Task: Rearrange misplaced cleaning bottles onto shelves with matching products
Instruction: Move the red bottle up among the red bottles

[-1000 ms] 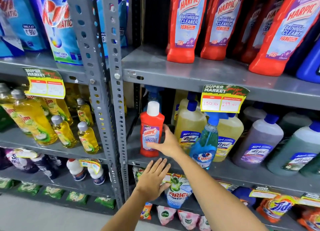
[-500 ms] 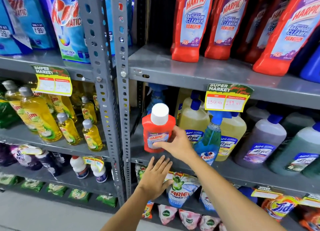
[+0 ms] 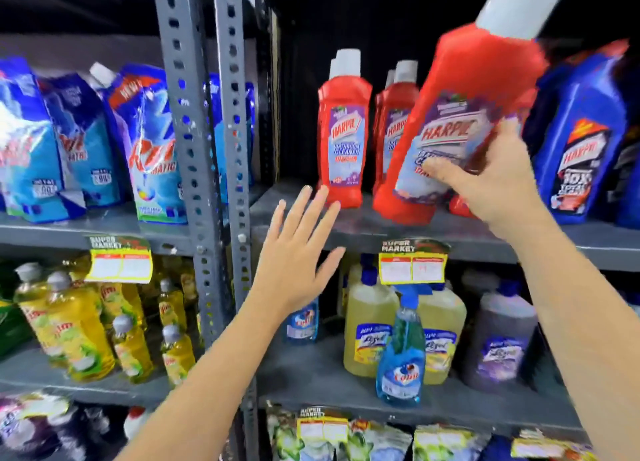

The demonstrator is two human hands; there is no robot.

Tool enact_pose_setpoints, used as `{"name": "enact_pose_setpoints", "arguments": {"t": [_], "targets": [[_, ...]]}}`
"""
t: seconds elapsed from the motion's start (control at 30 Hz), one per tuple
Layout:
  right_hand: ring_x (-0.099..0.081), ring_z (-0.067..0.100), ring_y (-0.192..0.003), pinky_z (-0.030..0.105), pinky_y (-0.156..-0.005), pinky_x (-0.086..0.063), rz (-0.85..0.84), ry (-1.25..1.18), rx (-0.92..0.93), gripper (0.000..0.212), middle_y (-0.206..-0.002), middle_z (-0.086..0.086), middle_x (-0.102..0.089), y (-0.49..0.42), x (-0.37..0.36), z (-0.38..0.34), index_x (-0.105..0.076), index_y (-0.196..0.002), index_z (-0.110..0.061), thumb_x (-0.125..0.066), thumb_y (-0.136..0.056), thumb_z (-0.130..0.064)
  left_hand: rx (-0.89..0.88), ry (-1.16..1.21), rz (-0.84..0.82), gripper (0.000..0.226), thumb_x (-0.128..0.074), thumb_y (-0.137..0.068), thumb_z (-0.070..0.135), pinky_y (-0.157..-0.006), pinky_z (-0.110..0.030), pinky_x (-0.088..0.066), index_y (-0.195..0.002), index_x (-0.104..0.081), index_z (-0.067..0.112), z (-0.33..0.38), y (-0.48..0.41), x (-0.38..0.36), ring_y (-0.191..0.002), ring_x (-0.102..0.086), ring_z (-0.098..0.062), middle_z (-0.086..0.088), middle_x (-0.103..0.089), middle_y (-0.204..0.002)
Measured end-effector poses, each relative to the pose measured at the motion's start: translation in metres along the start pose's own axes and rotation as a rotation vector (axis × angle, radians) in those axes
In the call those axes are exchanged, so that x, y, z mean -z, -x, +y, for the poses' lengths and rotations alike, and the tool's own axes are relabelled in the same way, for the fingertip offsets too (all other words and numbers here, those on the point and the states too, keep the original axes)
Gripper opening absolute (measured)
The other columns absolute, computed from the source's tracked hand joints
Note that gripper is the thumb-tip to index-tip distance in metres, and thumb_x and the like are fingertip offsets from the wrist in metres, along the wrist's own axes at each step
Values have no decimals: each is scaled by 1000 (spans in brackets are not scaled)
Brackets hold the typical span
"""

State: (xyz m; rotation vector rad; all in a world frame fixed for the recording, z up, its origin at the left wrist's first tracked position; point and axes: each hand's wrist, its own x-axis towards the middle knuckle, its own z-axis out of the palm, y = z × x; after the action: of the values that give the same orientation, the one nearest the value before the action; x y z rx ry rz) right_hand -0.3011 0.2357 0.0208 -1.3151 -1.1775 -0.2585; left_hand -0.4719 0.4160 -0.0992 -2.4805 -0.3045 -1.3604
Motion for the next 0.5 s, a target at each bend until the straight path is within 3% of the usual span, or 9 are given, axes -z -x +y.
{"name": "enact_pose_setpoints", "arguments": {"t": [0.07,0.17,0.23,0.3,0.4,0.5], "targets": [[-66,5,-107,41,-101,-50,-22,50,-37,49,-113,-9,-67,-18,1,19,-55,-106,-33,-82,-66,-35,10,-89,-112,66,-38,-98,54,-116,-55,-13,-148,-38,11,-10,-17,-7,-148,-7,-27,-10,-21,-159],[-66,20,-110,49,-100,-50,-57,94,-94,55,-116,4,-69,-35,-3,48,-57,-121,-18,-82,-72,-26,69,-135,-255,75,-30,-93,69,-111,-53,-23,-139,-51,13,-20,-21,-23,-144,-24,-27,-9,-40,-151],[-65,21,-109,49,-101,-49,-51,101,-133,59,-117,3,-69,-41,-7,56,-55,-126,-15,-81,-74,-25,86,-107,-233,74,-32,-91,71,-100,-47,-37,-125,-63,12,-22,-21,-27,-129,-48,-28,-8,-59,-134],[-63,16,-108,42,-101,-49,-61,106,-174,60,-116,-1,-66,-42,-10,58,-52,-129,-16,-79,-77,-25,90,-81,-193,72,-35,-89,70,-92,-44,-44,-120,-66,13,-22,-21,-26,-115,-60,-27,-8,-66,-123],[-61,12,-107,34,-97,-49,-66,85,-204,58,-116,-5,-64,-37,-12,55,-50,-131,-17,-77,-81,-21,86,-72,-184,73,-35,-89,71,-89,-43,-46,-120,-66,13,-22,-22,-25,-113,-62,-27,-7,-67,-121],[-62,7,-102,32,-93,-50,-139,90,-258,64,-116,-5,-64,-26,-7,58,-49,-126,-19,-84,-72,-19,92,-65,-205,74,-34,-89,72,-91,-42,-46,-122,-65,14,-22,-22,-25,-115,-61,-26,-6,-67,-123]]}}
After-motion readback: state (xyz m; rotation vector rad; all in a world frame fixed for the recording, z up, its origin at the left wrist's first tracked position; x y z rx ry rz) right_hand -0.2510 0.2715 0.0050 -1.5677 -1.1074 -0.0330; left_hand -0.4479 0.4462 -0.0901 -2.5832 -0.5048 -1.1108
